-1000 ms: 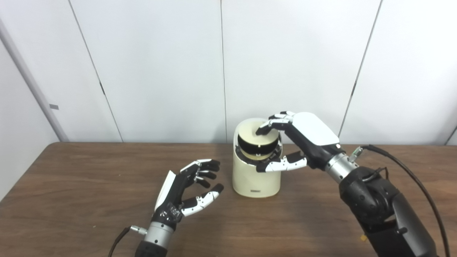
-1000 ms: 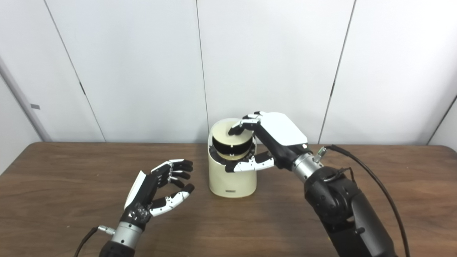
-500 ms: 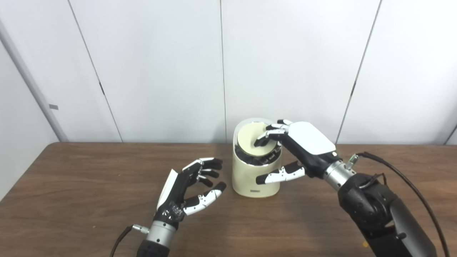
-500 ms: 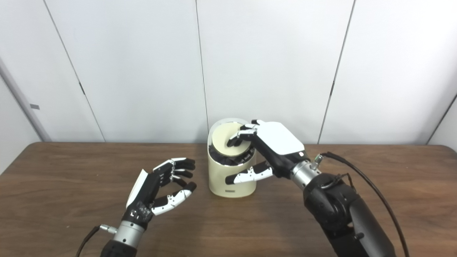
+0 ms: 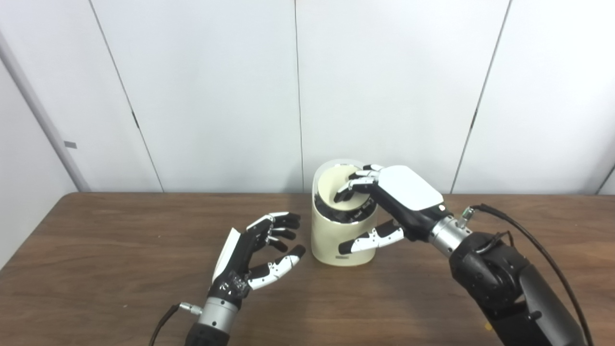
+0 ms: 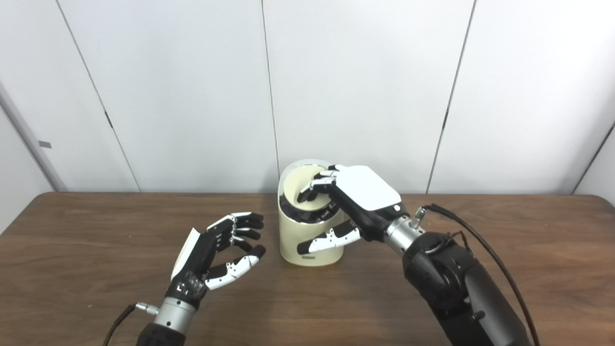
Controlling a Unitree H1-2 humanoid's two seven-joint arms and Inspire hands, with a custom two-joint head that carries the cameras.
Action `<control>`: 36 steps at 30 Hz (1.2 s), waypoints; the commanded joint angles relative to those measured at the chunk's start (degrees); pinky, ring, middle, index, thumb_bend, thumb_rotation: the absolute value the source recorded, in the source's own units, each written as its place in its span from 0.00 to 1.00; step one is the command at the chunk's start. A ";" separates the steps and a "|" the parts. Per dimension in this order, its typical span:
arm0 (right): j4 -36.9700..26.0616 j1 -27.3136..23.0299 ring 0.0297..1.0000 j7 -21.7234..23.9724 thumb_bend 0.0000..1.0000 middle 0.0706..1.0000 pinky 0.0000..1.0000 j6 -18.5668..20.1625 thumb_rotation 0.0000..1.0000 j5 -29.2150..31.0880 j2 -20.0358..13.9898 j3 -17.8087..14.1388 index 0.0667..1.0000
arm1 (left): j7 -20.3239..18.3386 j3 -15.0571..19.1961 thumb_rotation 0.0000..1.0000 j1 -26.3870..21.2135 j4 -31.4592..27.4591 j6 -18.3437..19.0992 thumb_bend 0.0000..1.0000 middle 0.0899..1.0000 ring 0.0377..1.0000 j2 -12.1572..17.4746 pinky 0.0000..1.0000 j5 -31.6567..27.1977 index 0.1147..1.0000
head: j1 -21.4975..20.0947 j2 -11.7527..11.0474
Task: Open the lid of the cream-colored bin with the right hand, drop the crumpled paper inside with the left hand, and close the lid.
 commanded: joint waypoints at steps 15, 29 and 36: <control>-1.47 -0.18 0.80 3.36 0.69 0.63 0.91 5.98 0.61 -9.03 0.71 1.32 0.62 | 0.18 0.36 0.22 -1.25 -2.71 -0.26 0.50 0.69 0.65 0.09 0.54 0.06 0.69 | 0.20 0.79; -3.00 0.85 0.85 5.77 0.67 0.67 0.96 8.98 0.59 -8.59 1.15 0.82 0.66 | -0.45 0.42 0.21 -1.15 -3.62 0.41 0.49 0.69 0.64 0.32 0.55 -0.09 0.69 | 0.09 0.94; -5.53 0.77 0.84 3.86 0.67 0.68 0.96 8.77 0.59 -3.62 1.62 -3.08 0.67 | -0.46 0.40 0.20 -1.23 -3.41 0.07 0.48 0.69 0.64 0.28 0.55 -0.29 0.69 | 0.04 0.77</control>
